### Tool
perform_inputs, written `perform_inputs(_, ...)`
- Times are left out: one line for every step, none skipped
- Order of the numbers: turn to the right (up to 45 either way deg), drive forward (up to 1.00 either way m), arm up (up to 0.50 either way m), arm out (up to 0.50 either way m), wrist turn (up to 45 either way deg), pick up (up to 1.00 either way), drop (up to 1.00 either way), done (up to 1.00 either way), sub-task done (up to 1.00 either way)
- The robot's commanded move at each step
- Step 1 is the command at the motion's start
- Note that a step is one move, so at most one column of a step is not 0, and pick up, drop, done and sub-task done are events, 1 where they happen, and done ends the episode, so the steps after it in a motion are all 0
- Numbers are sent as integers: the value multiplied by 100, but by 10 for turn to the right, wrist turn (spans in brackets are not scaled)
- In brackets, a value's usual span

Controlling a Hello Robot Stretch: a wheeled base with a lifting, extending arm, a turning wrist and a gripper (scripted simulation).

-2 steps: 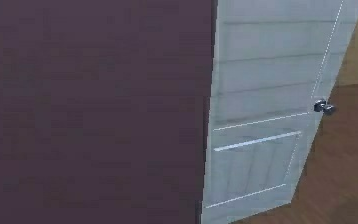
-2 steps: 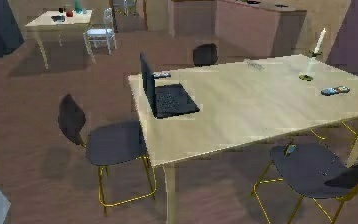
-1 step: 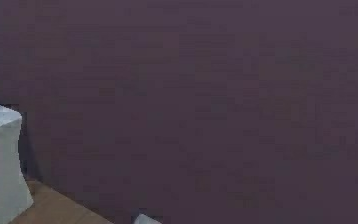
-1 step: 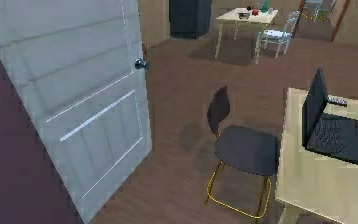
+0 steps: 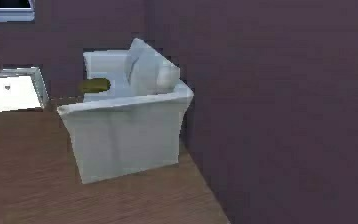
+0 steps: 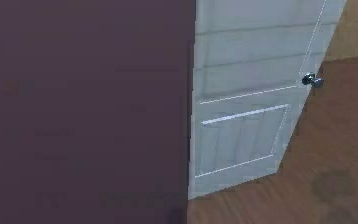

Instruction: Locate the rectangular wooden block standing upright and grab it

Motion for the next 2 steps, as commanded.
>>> perform_inputs(-450,0,0,0,0,0,0,0,0)
perform_inputs(-120,0,0,0,0,0,0,0,0)
